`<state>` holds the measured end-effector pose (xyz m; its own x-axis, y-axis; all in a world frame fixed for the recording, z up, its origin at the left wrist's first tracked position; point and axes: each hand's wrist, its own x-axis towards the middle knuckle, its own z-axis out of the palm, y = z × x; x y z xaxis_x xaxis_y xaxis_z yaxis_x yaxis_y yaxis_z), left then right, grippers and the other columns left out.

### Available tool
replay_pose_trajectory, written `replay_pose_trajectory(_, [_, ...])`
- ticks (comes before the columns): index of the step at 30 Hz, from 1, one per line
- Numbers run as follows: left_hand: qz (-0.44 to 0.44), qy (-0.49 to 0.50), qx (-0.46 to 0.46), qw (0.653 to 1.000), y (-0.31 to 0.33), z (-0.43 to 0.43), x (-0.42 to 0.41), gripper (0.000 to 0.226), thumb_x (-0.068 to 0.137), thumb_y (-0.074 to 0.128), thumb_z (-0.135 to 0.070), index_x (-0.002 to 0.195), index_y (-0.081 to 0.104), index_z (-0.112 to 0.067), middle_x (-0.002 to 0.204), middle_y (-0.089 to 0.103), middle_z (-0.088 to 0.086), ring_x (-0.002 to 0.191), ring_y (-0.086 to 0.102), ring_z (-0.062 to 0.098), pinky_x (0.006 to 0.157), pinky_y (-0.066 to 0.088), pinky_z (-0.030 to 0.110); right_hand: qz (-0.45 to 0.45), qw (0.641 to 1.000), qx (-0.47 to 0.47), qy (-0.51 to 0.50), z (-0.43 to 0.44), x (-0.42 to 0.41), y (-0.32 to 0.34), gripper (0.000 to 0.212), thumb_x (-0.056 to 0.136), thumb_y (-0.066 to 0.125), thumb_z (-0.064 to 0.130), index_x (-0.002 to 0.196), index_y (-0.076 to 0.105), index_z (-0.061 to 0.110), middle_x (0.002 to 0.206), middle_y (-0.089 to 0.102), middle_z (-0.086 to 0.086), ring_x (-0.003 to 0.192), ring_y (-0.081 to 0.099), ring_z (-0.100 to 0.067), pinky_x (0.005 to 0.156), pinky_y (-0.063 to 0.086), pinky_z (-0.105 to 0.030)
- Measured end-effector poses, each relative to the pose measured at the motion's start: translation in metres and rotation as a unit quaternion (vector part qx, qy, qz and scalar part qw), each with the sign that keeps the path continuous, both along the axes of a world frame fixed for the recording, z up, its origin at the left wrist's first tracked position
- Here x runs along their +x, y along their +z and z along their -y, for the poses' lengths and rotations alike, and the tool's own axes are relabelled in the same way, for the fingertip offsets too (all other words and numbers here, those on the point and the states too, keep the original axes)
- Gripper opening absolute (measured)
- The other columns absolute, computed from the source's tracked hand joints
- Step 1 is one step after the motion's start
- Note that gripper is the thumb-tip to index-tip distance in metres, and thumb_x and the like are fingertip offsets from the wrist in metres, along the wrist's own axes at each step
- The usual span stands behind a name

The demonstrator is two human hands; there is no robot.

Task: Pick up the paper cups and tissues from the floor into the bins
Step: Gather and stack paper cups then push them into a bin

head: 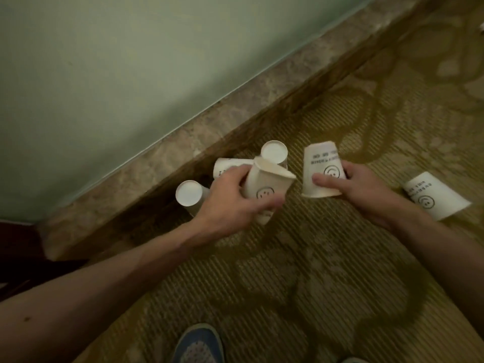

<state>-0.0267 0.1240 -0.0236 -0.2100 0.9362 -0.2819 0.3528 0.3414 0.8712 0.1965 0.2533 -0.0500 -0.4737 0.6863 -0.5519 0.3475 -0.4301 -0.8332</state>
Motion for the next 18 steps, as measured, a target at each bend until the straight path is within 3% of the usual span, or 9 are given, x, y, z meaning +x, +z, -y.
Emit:
replay_pose_trajectory(3, [0.175,0.104,0.003,0.979,0.006,-0.020,-0.006,0.061,0.064,0.080,-0.055,0.114,0.065,-0.023,0.099,0.075,-0.006,0.090,0.073,0.011,0.068,0.059,0.027,-0.098,0.988,-0.078,-0.093,-0.009,-0.022,0.009,0.052,0.068,0.074,0.035,0.115,0.063,0.014,0.096,0.076,-0.002,0.084,0.073,-0.016,0.086,0.055,-0.035])
replay_pose_trajectory(6, [0.257,0.151,-0.020,0.954,0.008,-0.041,-0.010,0.064,0.073,0.075,-0.050,0.121,0.062,-0.011,0.103,0.075,0.006,0.094,0.073,0.020,0.076,0.058,0.033,-0.134,0.981,-0.113,-0.086,-0.010,-0.037,0.011,0.050,0.070,0.073,0.039,0.114,0.062,0.019,0.090,0.075,0.002,0.082,0.070,-0.011,0.094,0.047,-0.038])
replay_pose_trajectory(9, [0.283,0.160,-0.040,0.945,0.003,-0.053,-0.012,0.061,0.080,0.076,-0.044,0.124,0.058,-0.007,0.103,0.075,0.009,0.093,0.072,0.022,0.082,0.058,0.037,-0.143,0.981,-0.117,-0.057,-0.007,-0.047,0.007,0.054,0.076,0.070,0.040,0.123,0.059,0.017,0.105,0.073,-0.006,0.094,0.065,-0.019,0.089,0.046,-0.038])
replay_pose_trajectory(12, [0.290,0.146,-0.056,0.944,0.002,-0.059,-0.011,0.064,0.079,0.074,-0.042,0.128,0.055,-0.006,0.103,0.074,0.009,0.092,0.072,0.021,0.078,0.056,0.035,-0.131,0.986,-0.099,-0.026,-0.005,-0.055,0.002,0.056,0.081,0.065,0.043,0.130,0.057,0.018,0.127,0.065,-0.016,0.107,0.058,-0.026,0.098,0.041,-0.044])
replay_pose_trajectory(16, [0.322,0.134,-0.080,0.934,0.000,-0.063,-0.004,0.070,0.078,0.074,-0.041,0.134,0.050,-0.005,0.117,0.070,0.016,0.104,0.069,0.027,0.078,0.058,0.035,-0.145,0.985,-0.088,-0.039,-0.005,-0.060,0.001,0.057,0.084,0.064,0.042,0.135,0.054,0.018,0.131,0.062,-0.016,0.120,0.057,-0.032,0.104,0.038,-0.048])
replay_pose_trajectory(18, [0.328,0.141,-0.070,0.931,0.008,-0.063,0.000,0.076,0.075,0.079,-0.040,0.136,0.049,-0.005,0.119,0.068,0.017,0.106,0.068,0.030,0.085,0.058,0.043,-0.164,0.981,-0.089,-0.052,-0.006,-0.061,0.009,0.059,0.086,0.066,0.039,0.139,0.050,0.016,0.132,0.062,-0.016,0.125,0.055,-0.036,0.108,0.039,-0.055])
